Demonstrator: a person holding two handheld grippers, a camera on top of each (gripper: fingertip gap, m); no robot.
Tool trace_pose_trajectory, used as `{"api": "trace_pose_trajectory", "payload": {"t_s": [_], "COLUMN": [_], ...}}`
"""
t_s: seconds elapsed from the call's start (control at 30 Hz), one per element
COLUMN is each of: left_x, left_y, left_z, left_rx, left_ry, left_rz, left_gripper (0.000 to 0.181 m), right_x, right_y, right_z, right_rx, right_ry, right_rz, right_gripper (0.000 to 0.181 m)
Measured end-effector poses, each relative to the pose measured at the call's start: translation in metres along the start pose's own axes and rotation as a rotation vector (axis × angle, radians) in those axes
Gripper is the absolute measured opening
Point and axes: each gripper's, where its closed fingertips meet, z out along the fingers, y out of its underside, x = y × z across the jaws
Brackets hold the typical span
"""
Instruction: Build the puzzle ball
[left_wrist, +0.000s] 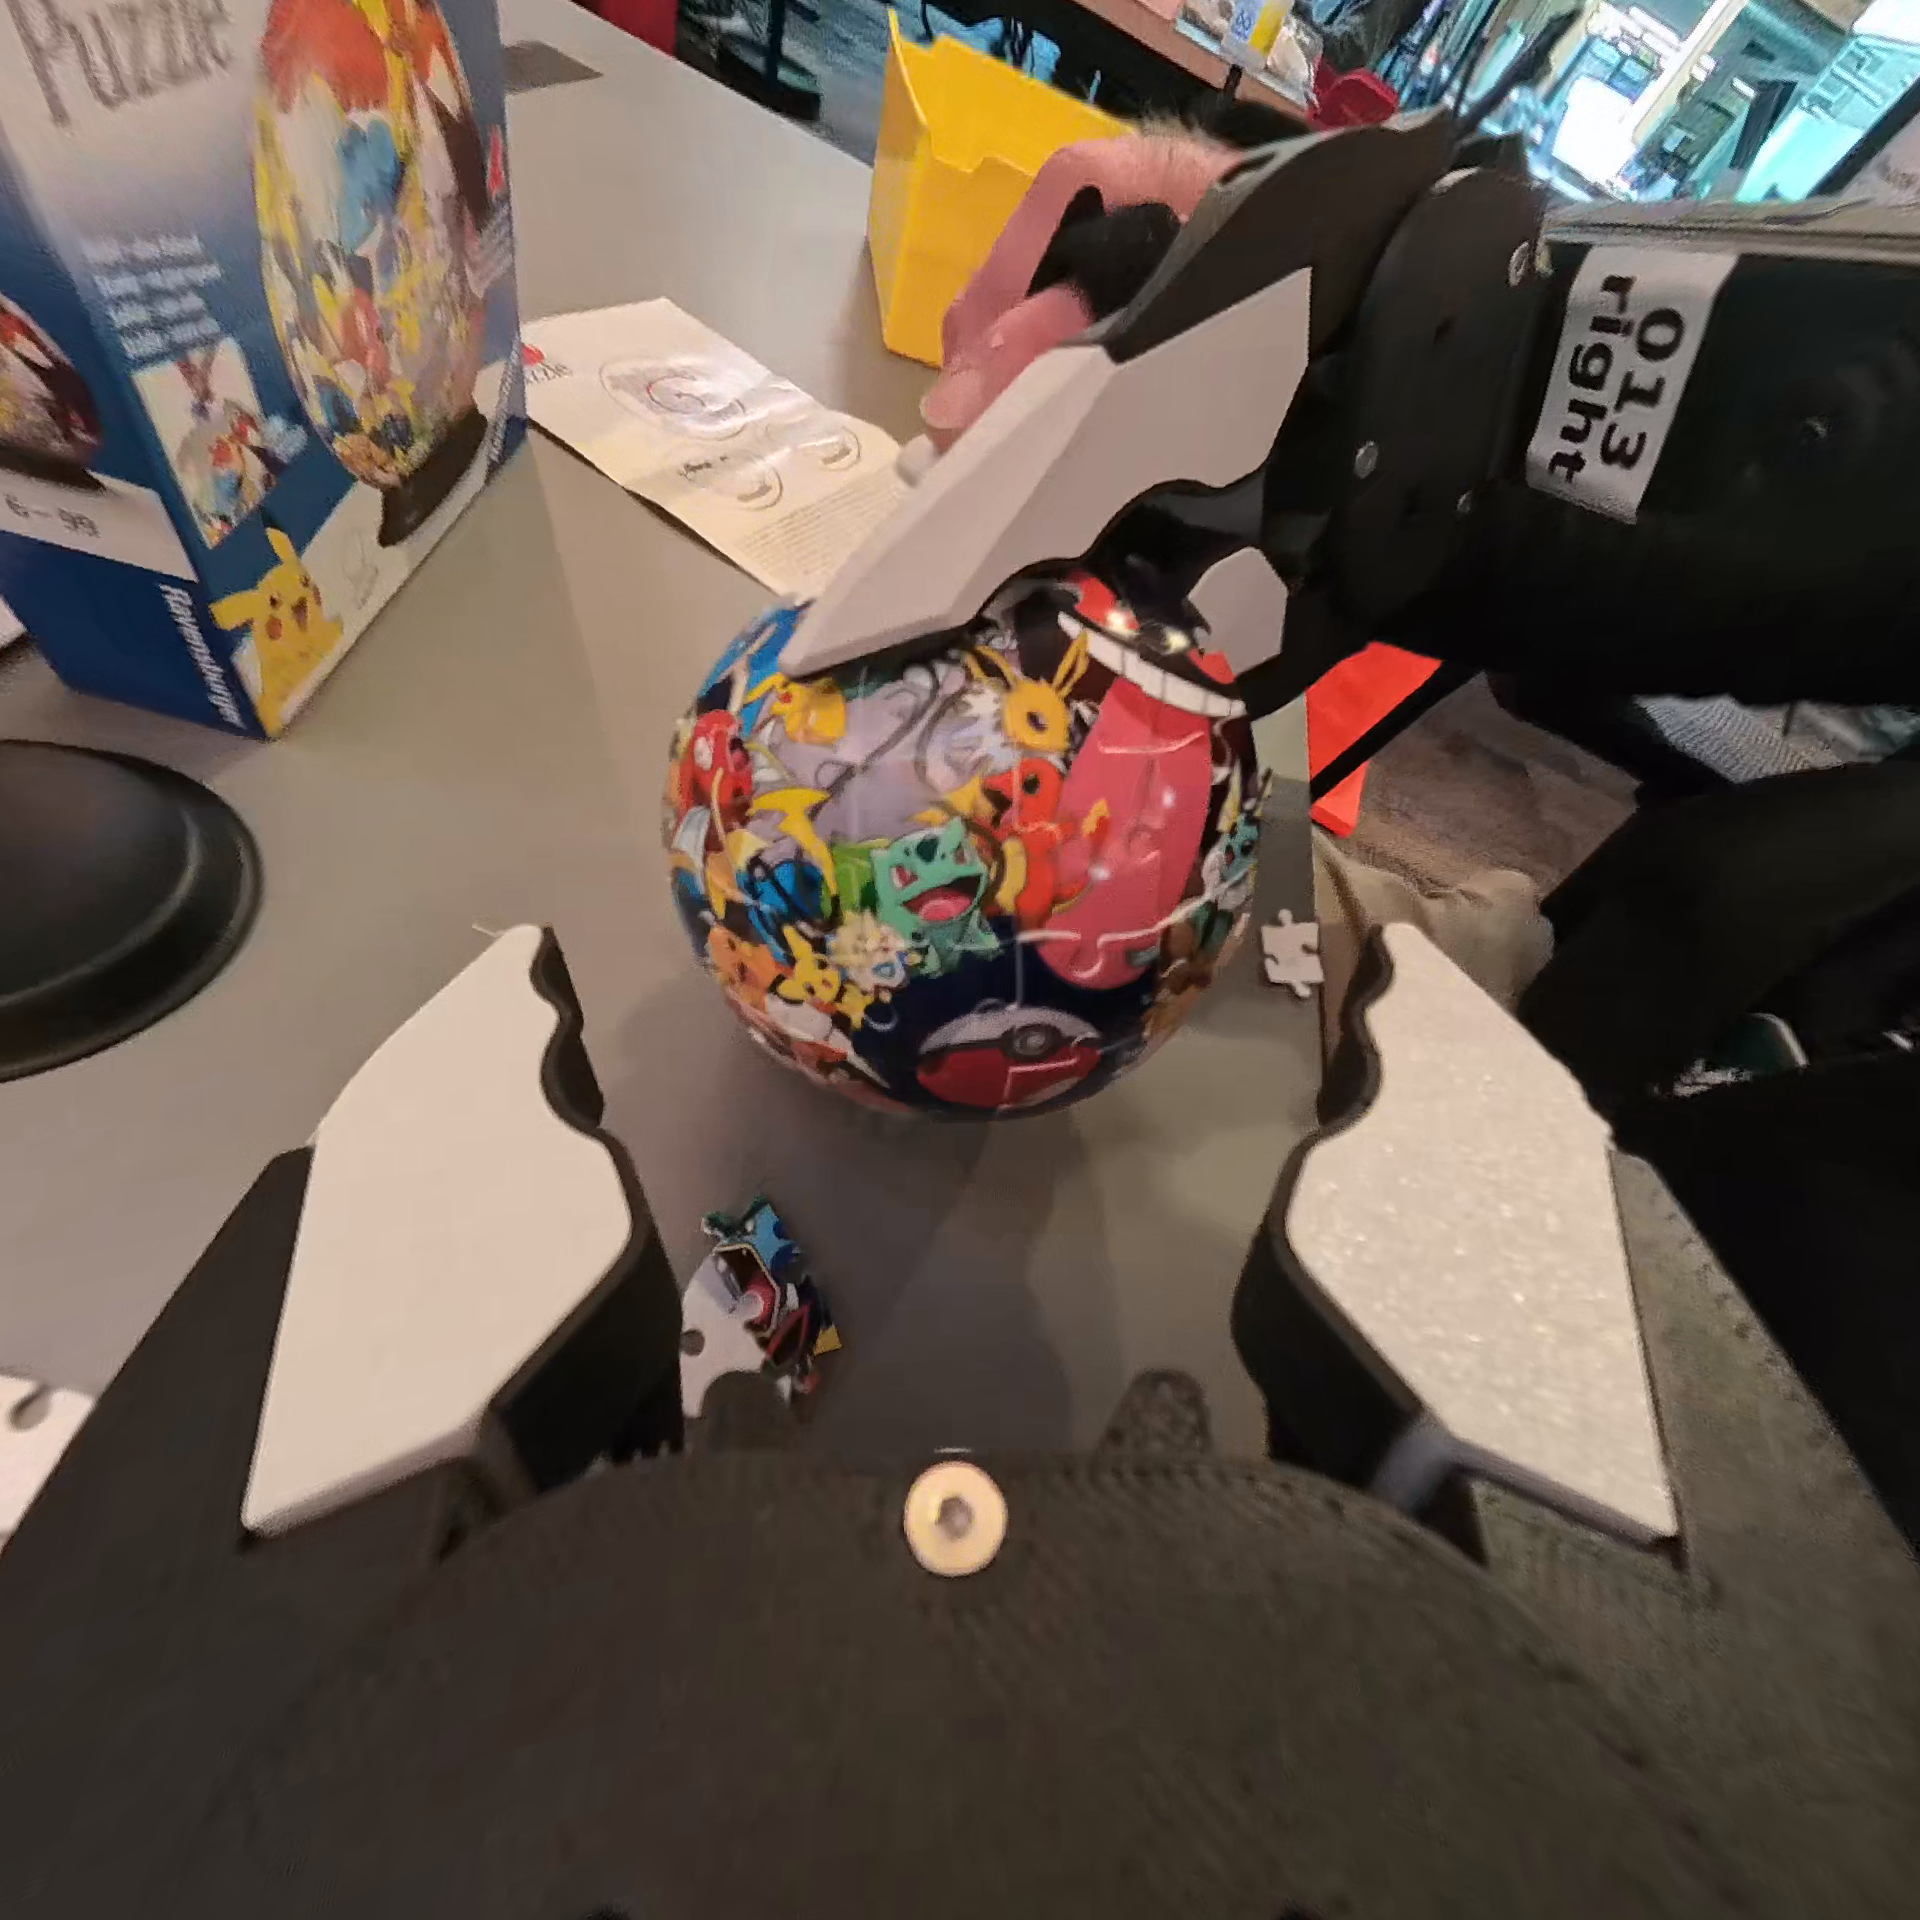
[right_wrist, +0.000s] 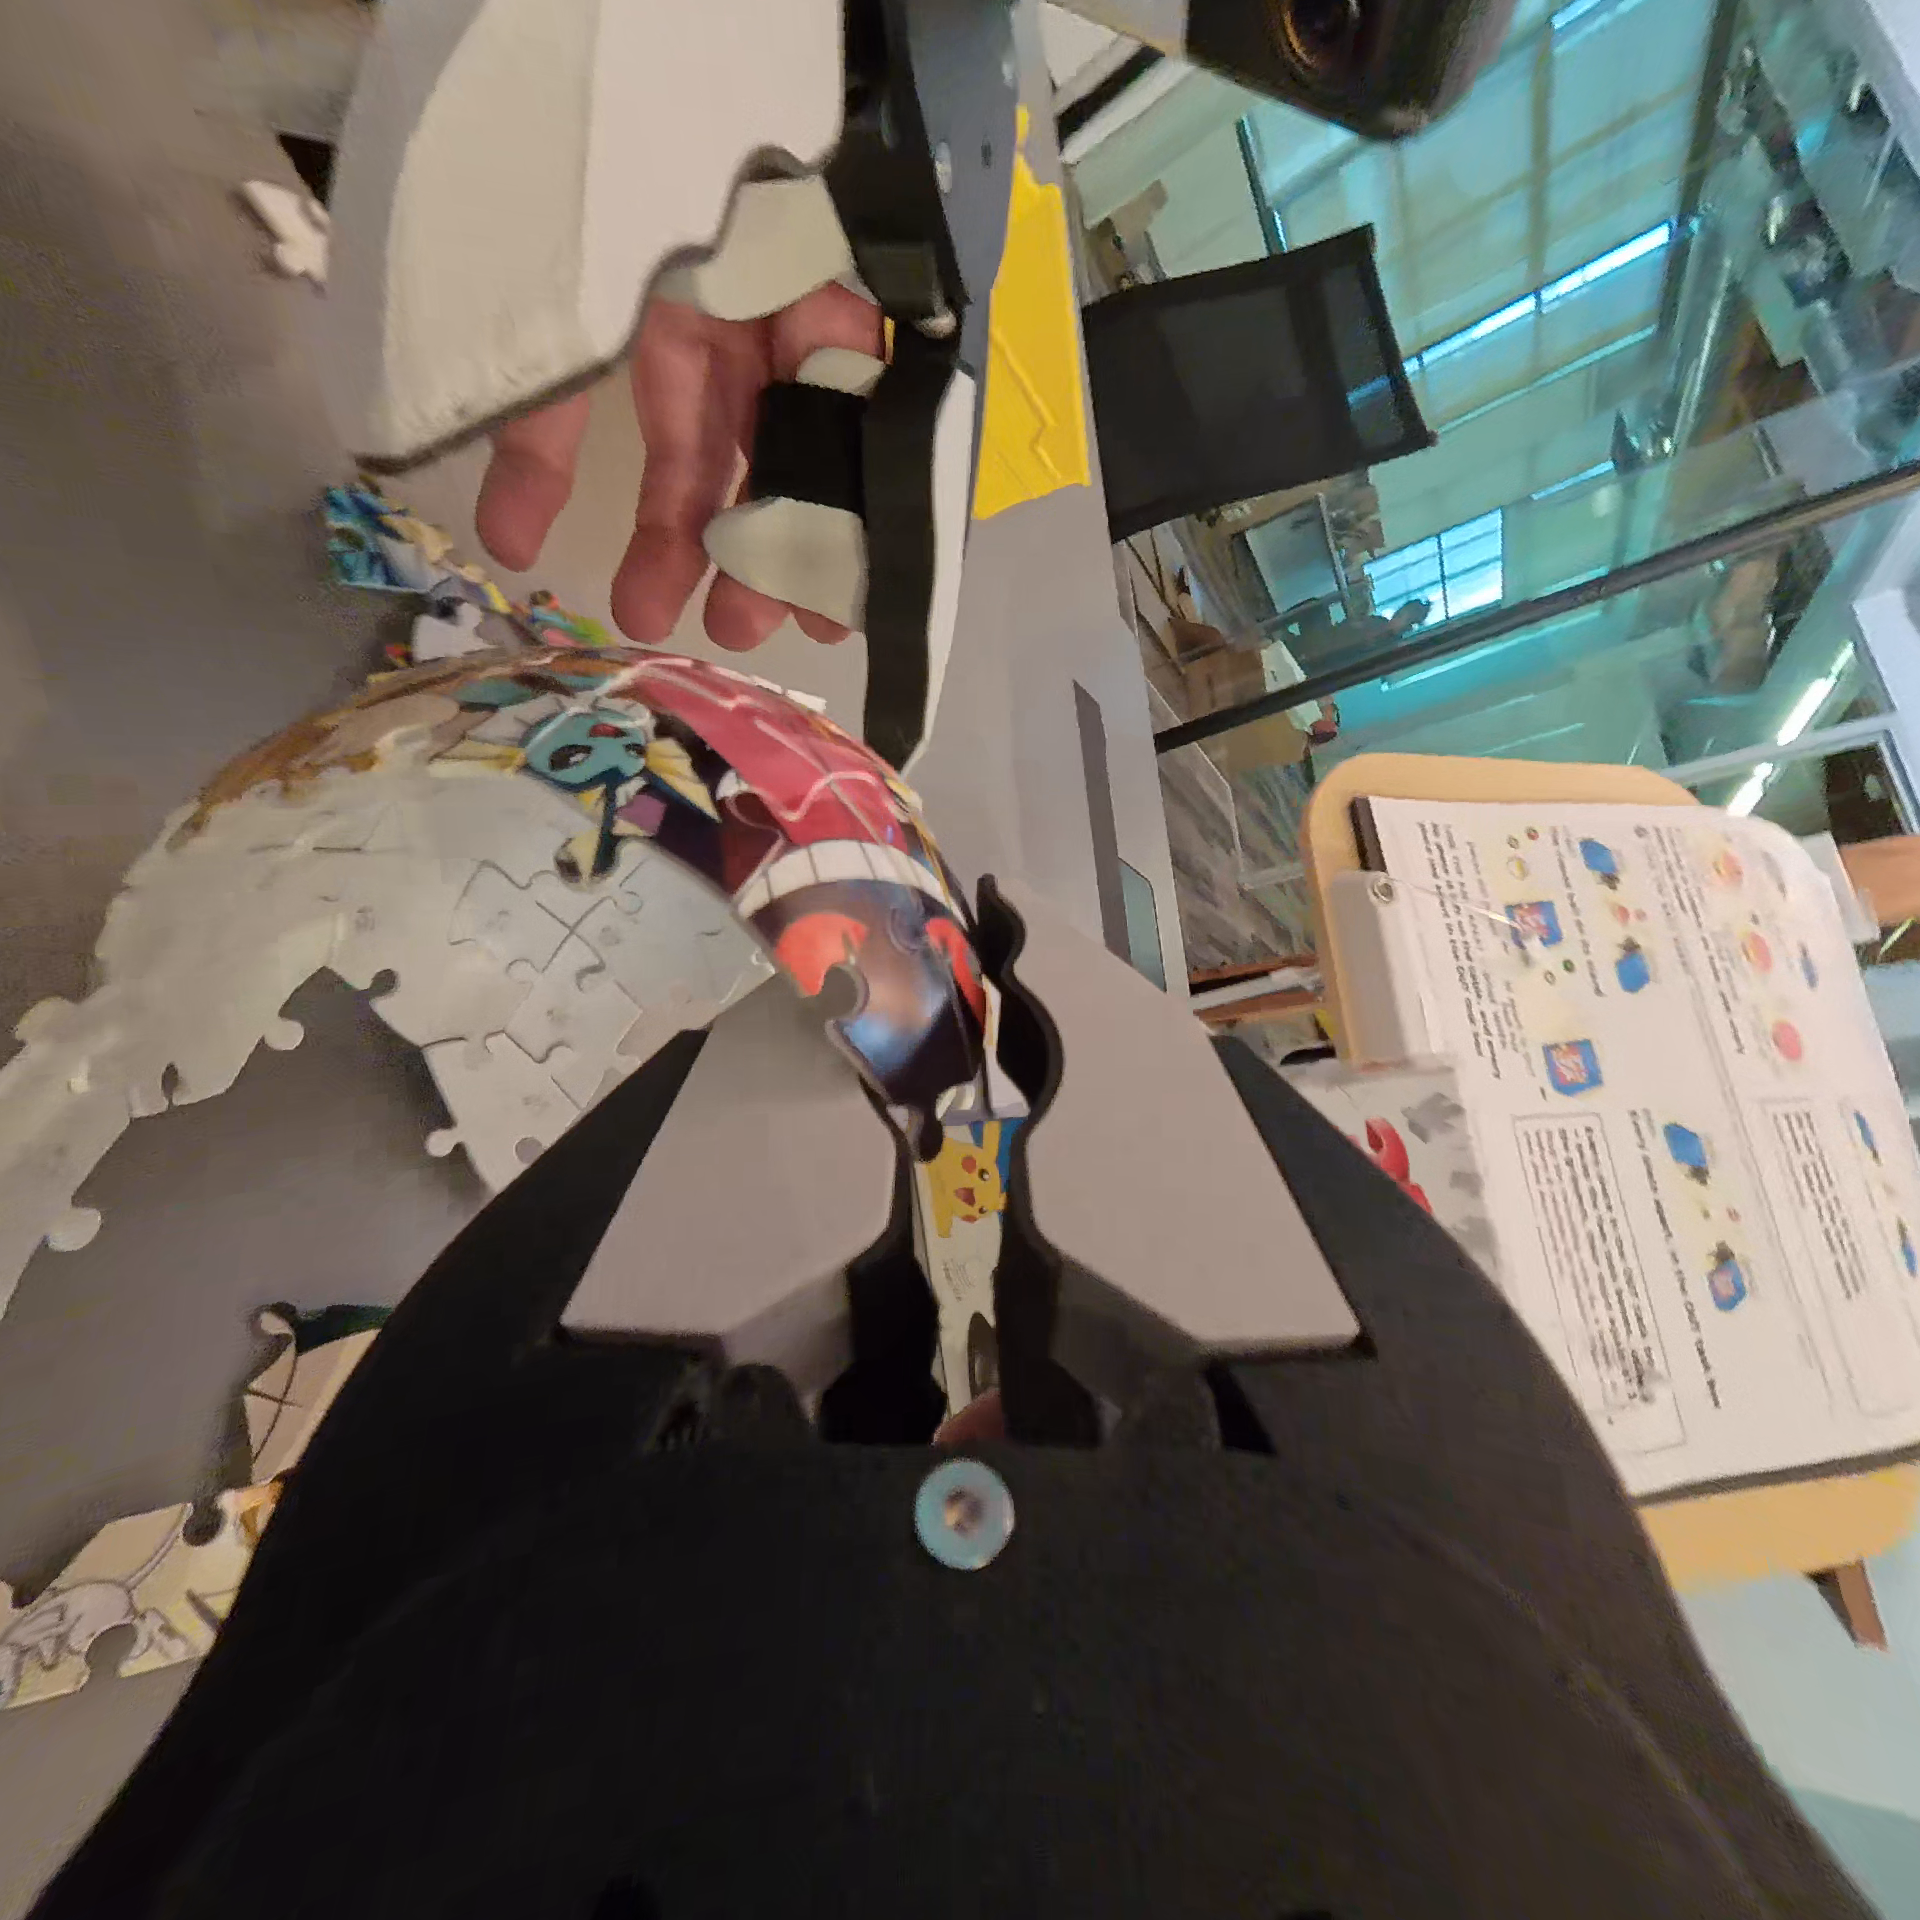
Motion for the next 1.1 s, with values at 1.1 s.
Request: {"api": "trace_pose_trajectory", "payload": {"t_s": [1.1], "left_x": [0.031], "left_y": [0.056], "left_z": [-0.026], "left_rx": [-0.146], "left_ry": [-0.048], "left_rz": [-0.067], "left_gripper": [0.125], "right_x": [-0.063], "right_y": [-0.044], "right_z": [-0.078], "right_rx": [-0.114], "right_ry": [-0.363], "right_rz": [0.726], "right_gripper": [0.039]}}
